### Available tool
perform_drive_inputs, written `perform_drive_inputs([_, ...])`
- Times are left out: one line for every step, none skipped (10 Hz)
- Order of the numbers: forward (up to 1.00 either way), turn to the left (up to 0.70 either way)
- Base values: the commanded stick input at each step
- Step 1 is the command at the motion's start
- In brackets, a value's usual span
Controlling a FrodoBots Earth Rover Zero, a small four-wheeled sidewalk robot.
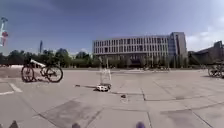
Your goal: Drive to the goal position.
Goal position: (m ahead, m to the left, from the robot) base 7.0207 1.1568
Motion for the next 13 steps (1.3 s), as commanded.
perform_drive_inputs([0.70,0.10])
perform_drive_inputs([0.70,0.10])
perform_drive_inputs([0.70,0.10])
perform_drive_inputs([0.70,0.10])
perform_drive_inputs([0.70,0.10])
perform_drive_inputs([0.70,0.10])
perform_drive_inputs([0.70,0.10])
perform_drive_inputs([0.70,0.10])
perform_drive_inputs([0.70,0.10])
perform_drive_inputs([0.70,0.10])
perform_drive_inputs([0.70,0.10])
perform_drive_inputs([0.70,0.10])
perform_drive_inputs([0.70,0.10])
